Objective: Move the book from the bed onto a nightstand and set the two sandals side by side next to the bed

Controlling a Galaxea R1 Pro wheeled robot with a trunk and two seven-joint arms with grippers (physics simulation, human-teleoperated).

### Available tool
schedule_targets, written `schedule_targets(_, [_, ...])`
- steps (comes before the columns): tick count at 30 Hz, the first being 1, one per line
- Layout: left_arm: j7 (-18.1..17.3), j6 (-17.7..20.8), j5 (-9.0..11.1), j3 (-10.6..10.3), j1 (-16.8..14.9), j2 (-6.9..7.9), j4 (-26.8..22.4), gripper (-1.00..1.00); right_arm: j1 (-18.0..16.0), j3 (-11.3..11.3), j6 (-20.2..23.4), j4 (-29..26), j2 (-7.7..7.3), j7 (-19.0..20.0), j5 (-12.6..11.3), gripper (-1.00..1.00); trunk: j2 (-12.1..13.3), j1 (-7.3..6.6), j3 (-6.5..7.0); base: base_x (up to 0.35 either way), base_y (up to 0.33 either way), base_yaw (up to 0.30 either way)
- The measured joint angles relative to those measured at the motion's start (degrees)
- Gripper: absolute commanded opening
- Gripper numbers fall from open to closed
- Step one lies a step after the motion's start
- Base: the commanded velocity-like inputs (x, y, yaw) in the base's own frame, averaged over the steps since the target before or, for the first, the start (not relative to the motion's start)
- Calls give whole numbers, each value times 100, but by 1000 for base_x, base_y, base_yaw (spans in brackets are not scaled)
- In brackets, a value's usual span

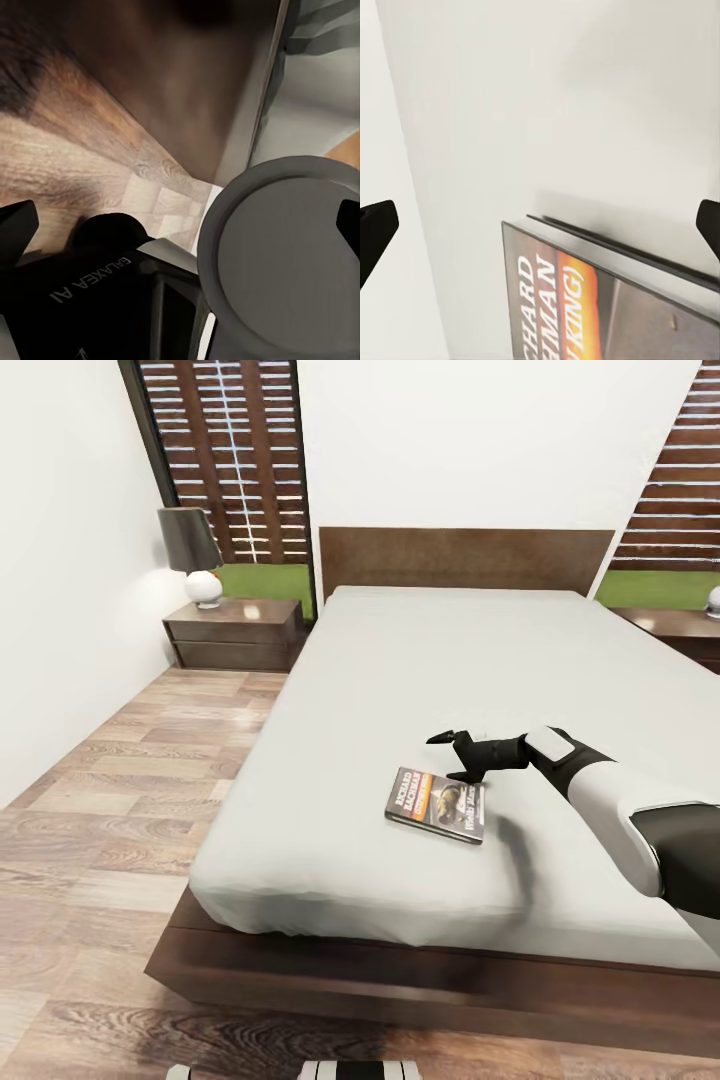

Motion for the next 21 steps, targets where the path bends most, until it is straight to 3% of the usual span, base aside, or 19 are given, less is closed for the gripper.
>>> schedule_targets(21, [-5, -4, -1, 0, 0, 0, 0, 100, 1, 7, 0, -1, 5, -1, -13, 100, 0, 1, 0, -30, 16, 0])
